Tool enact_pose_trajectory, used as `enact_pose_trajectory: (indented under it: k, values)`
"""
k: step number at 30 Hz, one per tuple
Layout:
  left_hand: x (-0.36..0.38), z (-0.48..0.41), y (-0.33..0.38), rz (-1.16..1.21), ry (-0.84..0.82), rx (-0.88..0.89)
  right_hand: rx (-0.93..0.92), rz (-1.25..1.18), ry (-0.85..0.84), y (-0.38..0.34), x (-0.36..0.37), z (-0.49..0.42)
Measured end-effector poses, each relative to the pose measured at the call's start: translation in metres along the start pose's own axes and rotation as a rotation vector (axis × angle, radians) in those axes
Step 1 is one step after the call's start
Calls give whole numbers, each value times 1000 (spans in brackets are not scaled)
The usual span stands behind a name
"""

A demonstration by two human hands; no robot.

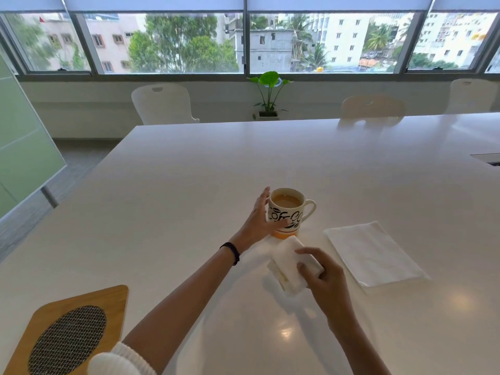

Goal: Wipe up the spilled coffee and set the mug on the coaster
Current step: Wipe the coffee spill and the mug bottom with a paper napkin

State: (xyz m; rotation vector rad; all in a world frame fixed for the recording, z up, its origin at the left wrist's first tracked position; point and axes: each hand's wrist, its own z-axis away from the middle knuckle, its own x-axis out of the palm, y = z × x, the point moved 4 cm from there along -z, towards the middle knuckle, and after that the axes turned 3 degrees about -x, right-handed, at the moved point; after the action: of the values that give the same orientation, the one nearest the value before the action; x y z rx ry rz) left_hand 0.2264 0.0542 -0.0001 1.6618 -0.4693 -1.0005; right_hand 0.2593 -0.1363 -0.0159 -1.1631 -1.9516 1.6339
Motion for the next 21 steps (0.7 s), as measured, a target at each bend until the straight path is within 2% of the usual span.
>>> enact_pose_trajectory:
  k: [4, 10, 14, 18, 21]
  values:
    - [11, -19, -1, 58, 6, -7, -64, 65, 152, -6, -21, -6]
    - [11, -24, -2, 15, 57, 120, -3, 97, 393, 5, -48, -16]
    - [11, -26, -3, -15, 115, 150, -13, 177, 431, 7, -53, -35]
    - [12, -28, -6, -37, 146, 156, 90, 164, 474, 14, -58, -59]
    - [13, -28, -5, -39, 149, 141, 163, 119, 444, 19, -56, -76]
